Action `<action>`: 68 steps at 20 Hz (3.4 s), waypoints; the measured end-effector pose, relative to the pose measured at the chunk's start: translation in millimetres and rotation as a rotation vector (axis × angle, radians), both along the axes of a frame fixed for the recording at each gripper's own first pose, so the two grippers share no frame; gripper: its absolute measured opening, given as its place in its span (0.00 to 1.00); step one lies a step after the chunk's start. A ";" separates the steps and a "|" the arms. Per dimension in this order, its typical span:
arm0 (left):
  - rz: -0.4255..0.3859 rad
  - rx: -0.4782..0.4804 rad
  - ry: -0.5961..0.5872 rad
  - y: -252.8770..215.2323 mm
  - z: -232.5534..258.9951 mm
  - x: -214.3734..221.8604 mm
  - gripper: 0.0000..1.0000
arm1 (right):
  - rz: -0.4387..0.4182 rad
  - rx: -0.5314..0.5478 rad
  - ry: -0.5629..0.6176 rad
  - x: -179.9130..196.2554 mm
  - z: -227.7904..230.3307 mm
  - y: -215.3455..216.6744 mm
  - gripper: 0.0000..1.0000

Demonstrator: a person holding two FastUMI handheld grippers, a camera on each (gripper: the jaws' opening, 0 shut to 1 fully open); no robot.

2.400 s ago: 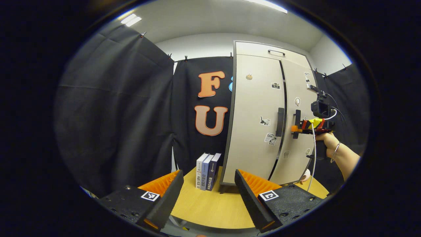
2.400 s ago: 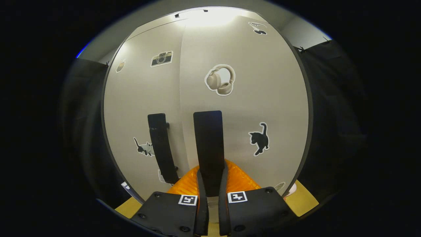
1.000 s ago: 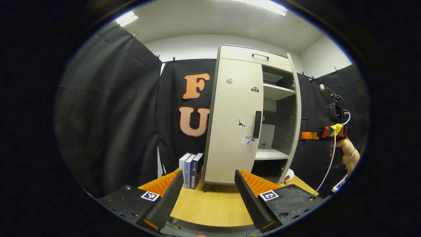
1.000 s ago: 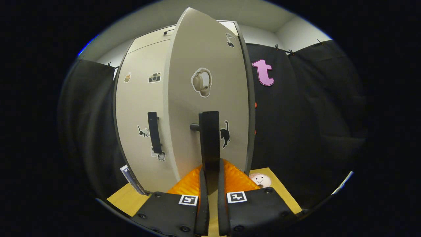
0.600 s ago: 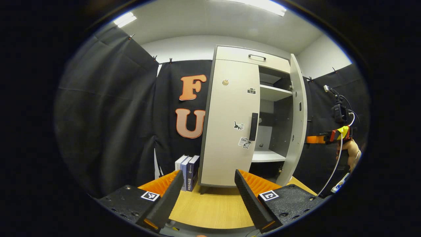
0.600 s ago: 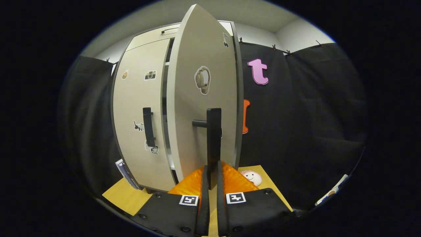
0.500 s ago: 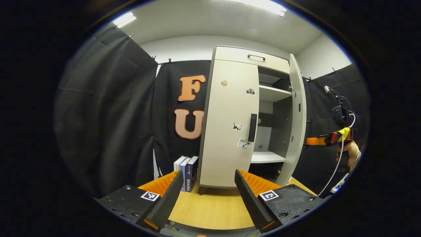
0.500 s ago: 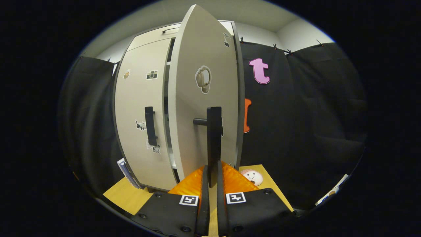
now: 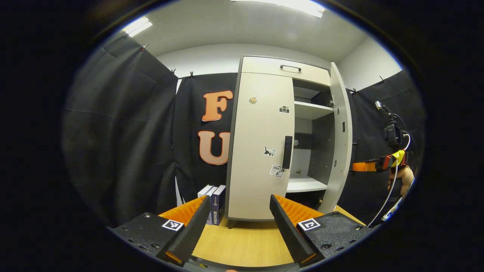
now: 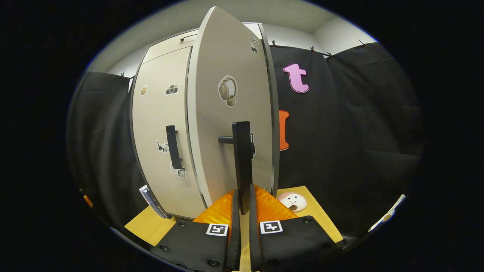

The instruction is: Open the right door of the double-door shoe cabinet with the right hand, and open the left door with the left hand.

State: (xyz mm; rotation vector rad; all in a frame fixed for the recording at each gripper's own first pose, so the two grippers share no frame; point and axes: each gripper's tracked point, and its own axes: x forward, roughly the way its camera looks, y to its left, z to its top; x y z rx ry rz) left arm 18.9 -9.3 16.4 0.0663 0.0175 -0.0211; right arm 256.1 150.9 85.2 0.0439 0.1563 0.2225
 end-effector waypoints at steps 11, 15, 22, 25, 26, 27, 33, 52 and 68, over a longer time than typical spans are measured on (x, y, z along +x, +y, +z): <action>-0.030 0.003 0.015 -47.5 -7.7 24.5 0.92 | -0.069 -0.025 -0.013 4.8 -2.0 -30.0 0.17; -0.040 -0.002 0.028 -70.6 -13.4 44.8 0.95 | -0.149 -0.033 -0.006 -1.1 -4.3 -58.1 0.17; -0.042 -0.007 -0.002 -110.8 -0.8 96.9 0.95 | -0.156 0.049 0.015 -4.4 -3.1 -68.2 0.08; -0.063 0.006 0.003 -132.2 -2.2 126.4 0.96 | -0.163 0.038 -0.006 -1.8 0.6 -74.8 0.08; -0.065 0.012 0.008 -138.6 -3.7 133.7 0.95 | -0.168 0.033 -0.015 -1.1 1.7 -77.8 0.08; -0.065 0.016 0.007 -145.1 -4.3 141.7 0.95 | -0.173 0.028 -0.026 0.3 3.3 -81.2 0.08; -0.061 0.038 -0.006 -162.4 -4.5 197.9 0.95 | -0.217 0.026 -0.092 7.9 15.7 -95.2 0.09; -0.080 -0.006 0.067 -176.8 -26.4 318.7 0.93 | -0.321 0.001 -0.149 13.6 24.6 -121.8 0.94; -0.143 0.026 0.102 -184.4 -39.9 316.8 0.19 | -0.314 -0.019 -0.148 6.3 26.1 -105.3 0.94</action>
